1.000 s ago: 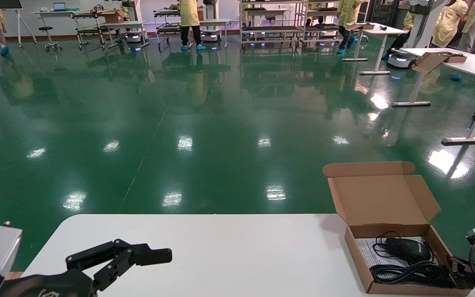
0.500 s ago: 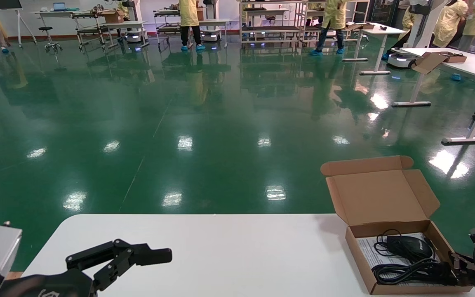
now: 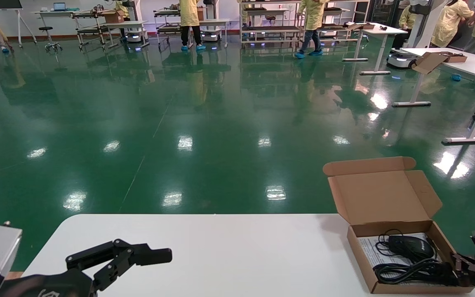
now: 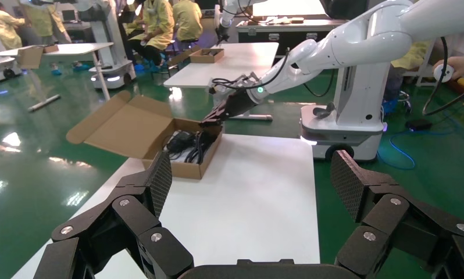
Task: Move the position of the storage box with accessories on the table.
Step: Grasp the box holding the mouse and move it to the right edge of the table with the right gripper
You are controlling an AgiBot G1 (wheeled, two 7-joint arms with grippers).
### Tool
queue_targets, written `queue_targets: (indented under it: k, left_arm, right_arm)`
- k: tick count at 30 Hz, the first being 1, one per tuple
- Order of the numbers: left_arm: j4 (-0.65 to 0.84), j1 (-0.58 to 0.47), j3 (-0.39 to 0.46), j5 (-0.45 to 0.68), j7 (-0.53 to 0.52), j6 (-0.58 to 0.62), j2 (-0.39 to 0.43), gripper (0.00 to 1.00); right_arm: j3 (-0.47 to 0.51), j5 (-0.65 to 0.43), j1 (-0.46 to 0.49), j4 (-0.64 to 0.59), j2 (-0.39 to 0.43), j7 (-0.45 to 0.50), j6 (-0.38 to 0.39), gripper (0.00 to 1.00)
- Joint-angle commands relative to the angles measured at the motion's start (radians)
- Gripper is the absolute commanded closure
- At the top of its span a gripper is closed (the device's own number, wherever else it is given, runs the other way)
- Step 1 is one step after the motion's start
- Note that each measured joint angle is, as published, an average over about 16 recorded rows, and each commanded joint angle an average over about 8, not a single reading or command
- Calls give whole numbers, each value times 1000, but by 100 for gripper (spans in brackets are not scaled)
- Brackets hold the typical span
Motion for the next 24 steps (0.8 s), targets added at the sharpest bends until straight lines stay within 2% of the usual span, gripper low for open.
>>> queue_targets:
  k: [1,9,10,17,18,24]
  left_arm:
    - [0,0,0,0,0,0,0,0]
    - [0,0,0,0,0,0,0,0]
    - [0,0,0,0,0,0,0,0]
    - [0,0,0,0,0,0,0,0]
    - [0,0,0,0,0,0,0,0]
    - [0,0,0,0,0,0,0,0]
  right_arm:
    - [4,5,-2,-4,1,-10,1,100]
    - [16,22,-15,-13,0,-40,2,98]
    - [17,24,-16,-14,0,-43,2,90]
    - [25,34,-20,-18,-4,-64,1,4]
    - [25,35,-20,-18,-4,-66,1,0]
    - [32,44,-20,-21,-6,-79,4,0]
